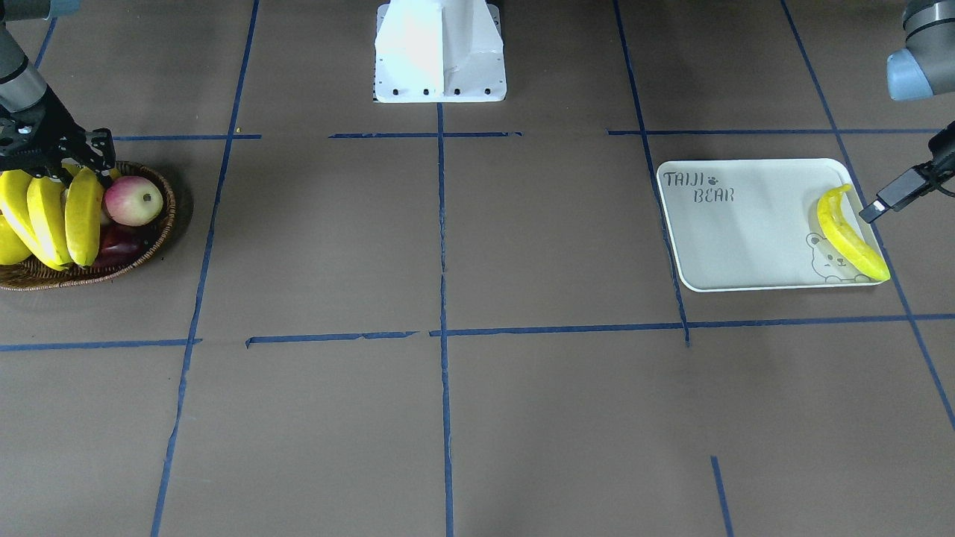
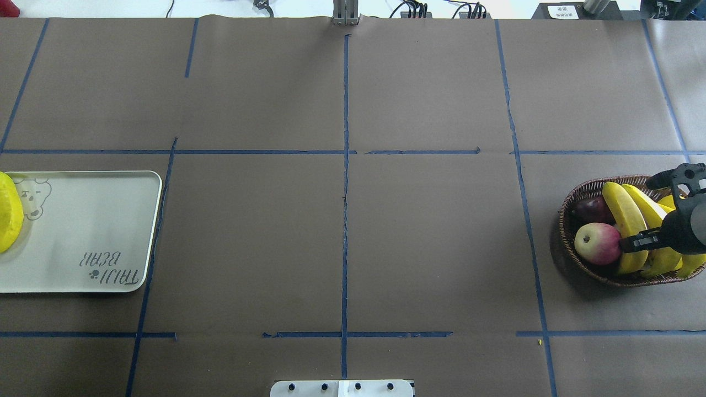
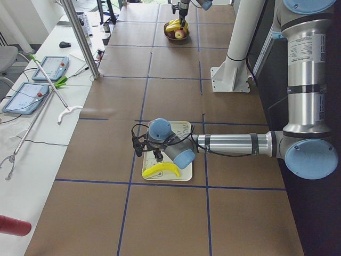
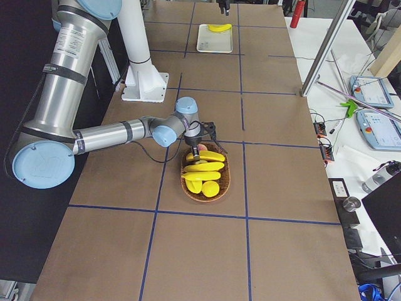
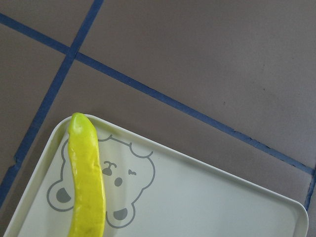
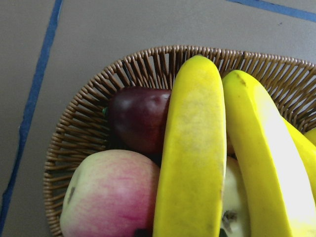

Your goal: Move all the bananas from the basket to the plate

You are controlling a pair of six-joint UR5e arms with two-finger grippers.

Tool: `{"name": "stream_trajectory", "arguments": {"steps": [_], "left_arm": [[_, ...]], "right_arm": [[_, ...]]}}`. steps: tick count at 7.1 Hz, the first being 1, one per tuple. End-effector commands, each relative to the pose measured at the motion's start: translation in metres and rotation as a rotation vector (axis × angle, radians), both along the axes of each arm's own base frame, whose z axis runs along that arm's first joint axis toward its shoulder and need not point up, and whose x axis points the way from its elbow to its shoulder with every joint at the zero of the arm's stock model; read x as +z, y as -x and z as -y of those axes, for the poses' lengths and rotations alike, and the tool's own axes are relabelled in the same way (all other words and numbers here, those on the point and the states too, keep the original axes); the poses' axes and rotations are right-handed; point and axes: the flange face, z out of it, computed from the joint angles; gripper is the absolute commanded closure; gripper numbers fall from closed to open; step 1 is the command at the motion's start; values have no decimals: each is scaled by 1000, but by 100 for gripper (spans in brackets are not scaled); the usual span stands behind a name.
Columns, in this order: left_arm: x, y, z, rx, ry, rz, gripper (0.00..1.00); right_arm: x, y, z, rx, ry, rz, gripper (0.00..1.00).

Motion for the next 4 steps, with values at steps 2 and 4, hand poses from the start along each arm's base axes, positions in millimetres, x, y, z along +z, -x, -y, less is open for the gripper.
{"name": "stream_trajectory", "arguments": {"steps": [2,4], "left_arm": [[0,-1,0,1,1,-1,0],[0,-1,0,1,1,-1,0]], "right_arm": [[-14,-4,0,5,-15,23,94],[-45,-26,-1,12,-9,104,94]]}}
